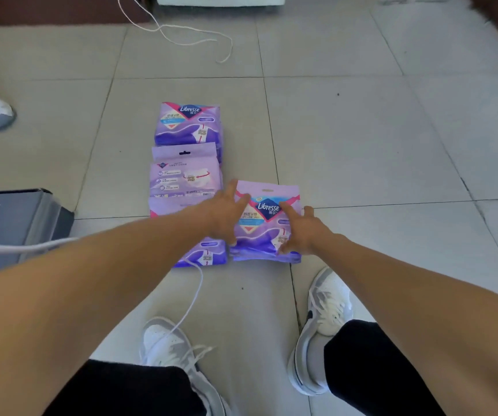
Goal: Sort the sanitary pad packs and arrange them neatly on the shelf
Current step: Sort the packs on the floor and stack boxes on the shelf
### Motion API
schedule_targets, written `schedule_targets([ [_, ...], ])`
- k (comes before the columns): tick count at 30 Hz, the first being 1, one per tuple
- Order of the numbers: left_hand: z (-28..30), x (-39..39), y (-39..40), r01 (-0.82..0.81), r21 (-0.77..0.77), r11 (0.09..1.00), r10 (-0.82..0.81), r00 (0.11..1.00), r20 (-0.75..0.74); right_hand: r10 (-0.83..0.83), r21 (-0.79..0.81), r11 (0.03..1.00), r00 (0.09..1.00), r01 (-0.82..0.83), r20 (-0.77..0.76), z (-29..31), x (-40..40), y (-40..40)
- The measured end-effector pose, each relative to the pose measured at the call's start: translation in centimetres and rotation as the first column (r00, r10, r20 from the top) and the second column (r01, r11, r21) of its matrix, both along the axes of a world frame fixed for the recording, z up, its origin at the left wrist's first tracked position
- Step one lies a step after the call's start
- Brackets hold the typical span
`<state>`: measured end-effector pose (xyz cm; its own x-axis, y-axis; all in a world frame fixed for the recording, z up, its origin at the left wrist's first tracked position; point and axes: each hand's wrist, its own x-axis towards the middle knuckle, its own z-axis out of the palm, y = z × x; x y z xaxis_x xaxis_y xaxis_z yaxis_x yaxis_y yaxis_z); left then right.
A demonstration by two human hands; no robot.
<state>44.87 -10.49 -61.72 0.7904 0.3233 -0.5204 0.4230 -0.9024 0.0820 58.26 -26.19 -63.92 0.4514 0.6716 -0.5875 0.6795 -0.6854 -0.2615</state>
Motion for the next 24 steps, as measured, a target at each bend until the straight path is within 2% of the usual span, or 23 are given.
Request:
schedule_targets([
  [5,10.0,-0.3,1.6,-0.041,0.123,0.992,0.035,0.998,0.045,0.018,0.112,0.993,0.996,-0.028,0.091,8.8,0.1,1.6],
  [9,16.3,-0.7,1.4,-0.085,0.161,0.983,0.061,0.987,0.149,0.028,0.241,0.968,0.979,-0.078,0.202,17.5,-0.4,2.5],
  [16,24.5,-4.1,-1.8,-0.173,0.220,0.960,0.116,0.962,0.249,0.065,0.216,0.966,0.945,-0.140,0.320,27.1,-3.4,0.4],
  [24,31.7,-10.1,-3.5,-0.296,0.267,0.917,0.231,0.940,0.249,0.160,0.269,0.920,0.900,-0.284,0.405,35.3,-8.4,0.6],
])
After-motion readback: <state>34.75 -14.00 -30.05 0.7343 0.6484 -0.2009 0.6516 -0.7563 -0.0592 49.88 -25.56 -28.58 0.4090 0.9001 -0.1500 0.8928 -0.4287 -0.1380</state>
